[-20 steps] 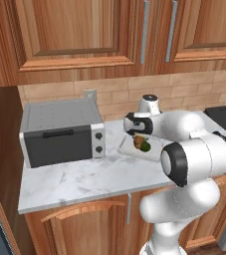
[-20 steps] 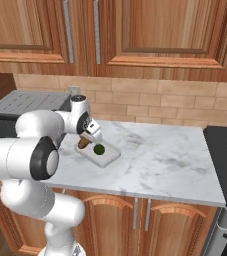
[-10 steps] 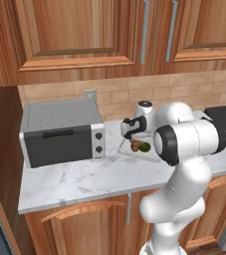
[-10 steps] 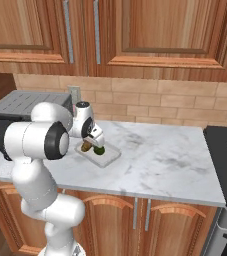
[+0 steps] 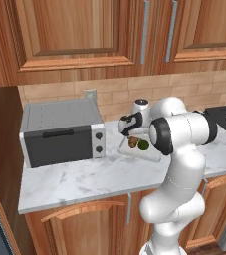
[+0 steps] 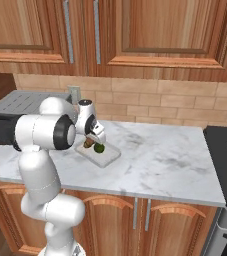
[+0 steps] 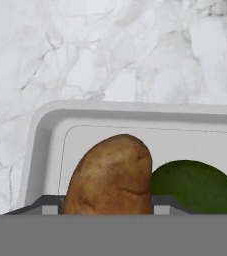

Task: Take the potato and lime out of the freezer and place them in the tupperware container on the counter. Then put the tupperware containing the vegetables back in the freezer.

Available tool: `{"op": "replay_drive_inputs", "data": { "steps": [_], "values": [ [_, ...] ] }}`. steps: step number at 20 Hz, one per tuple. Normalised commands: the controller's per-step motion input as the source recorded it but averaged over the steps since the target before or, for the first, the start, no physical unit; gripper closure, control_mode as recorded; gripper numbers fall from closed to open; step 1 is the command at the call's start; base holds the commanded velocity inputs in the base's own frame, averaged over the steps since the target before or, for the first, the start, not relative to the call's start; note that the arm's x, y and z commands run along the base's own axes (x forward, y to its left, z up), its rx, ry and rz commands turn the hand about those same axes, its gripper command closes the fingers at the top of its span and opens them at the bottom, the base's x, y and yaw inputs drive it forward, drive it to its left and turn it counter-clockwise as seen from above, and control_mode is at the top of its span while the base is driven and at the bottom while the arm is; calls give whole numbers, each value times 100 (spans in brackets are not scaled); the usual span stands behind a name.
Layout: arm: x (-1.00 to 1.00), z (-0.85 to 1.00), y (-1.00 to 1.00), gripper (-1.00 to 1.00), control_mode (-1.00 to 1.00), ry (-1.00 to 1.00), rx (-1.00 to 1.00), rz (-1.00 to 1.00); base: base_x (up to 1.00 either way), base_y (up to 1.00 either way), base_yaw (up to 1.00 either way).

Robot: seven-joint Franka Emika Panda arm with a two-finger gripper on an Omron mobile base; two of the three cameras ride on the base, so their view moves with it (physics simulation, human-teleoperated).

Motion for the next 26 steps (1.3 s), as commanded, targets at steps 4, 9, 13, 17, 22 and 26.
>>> {"op": "replay_drive_inputs", "data": {
  "steps": [4, 9, 13, 17, 22, 26],
  "values": [
    [0, -13, -3, -100, -100, 0, 0, -4, 0, 0, 0],
    [-12, 0, -25, -100, -100, 0, 0, -4, 0, 0, 0],
    [-19, 7, -23, -100, -100, -1, 0, -5, 0, 0, 0],
    [-25, 21, -5, -100, -100, -6, 0, -1, 0, 0, 0],
    [-57, 31, -10, -100, -100, -11, 0, 0, 0, 0, 0],
    [-66, 14, -27, -100, -100, -5, 0, 0, 0, 0, 0]
  ]
}}
